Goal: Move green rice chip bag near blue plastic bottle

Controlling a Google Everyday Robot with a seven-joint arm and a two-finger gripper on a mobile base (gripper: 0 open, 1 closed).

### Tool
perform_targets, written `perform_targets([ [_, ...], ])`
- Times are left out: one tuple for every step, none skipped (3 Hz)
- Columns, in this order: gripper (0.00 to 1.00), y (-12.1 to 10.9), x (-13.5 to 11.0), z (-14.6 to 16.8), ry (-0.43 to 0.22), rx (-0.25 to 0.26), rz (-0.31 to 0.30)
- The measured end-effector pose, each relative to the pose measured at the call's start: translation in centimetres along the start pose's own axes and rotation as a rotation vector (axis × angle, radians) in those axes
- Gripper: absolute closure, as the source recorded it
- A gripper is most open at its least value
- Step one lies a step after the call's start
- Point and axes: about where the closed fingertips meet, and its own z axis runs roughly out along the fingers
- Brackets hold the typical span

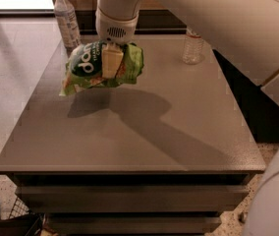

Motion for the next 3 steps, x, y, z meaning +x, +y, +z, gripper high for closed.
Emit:
perform_targets([
  [1.00,-5.2,1.6,0.8,-0.073,0.072,0.030],
  [1.00,-11.4,4.4,3.1,-0.176,0.135,0.111],
  [1.00,-15.4,5.5,3.9,-0.221,0.174,0.167],
])
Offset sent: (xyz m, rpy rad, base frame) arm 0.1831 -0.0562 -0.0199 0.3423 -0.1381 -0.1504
